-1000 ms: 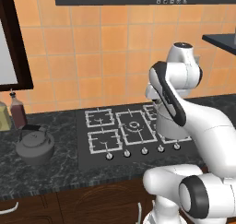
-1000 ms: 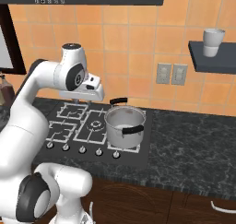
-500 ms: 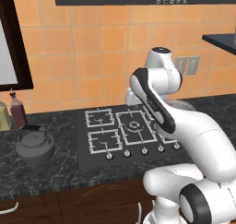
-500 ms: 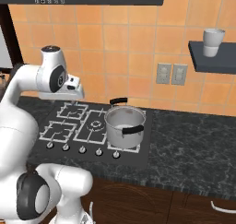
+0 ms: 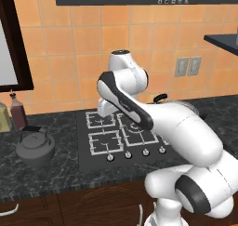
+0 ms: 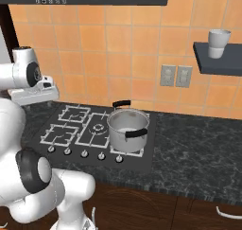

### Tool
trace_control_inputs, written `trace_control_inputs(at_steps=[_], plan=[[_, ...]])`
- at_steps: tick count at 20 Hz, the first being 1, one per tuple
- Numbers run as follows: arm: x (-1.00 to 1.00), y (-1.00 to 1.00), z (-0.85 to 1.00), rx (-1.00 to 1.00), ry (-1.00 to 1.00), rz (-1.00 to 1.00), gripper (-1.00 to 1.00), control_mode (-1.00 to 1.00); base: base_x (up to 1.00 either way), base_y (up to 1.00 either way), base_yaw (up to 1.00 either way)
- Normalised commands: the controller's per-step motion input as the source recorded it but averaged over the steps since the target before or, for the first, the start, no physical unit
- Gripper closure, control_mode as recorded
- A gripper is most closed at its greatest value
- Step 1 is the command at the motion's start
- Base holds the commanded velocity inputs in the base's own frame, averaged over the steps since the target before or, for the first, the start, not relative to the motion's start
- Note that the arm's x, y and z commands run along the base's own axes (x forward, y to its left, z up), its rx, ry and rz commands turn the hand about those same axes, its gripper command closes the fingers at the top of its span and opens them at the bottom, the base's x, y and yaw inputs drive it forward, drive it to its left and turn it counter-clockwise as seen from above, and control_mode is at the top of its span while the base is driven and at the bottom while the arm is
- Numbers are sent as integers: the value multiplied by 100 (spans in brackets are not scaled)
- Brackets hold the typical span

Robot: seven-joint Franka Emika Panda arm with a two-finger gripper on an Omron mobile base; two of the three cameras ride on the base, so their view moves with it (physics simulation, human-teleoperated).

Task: Pick the kettle from the counter and place it on a stove burner. Then turn the burner on.

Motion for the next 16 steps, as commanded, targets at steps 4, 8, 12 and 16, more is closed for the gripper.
trace_control_inputs(at_steps=[4,8,12,16], plan=[[14,96,-35,-14,0,16,-100,-100,0,0,0],[30,100,-41,-6,0,18,-100,-100,0,0,0],[41,100,-28,0,0,28,-100,-100,0,0,0],[39,77,-13,5,0,31,-100,-100,0,0,0]])
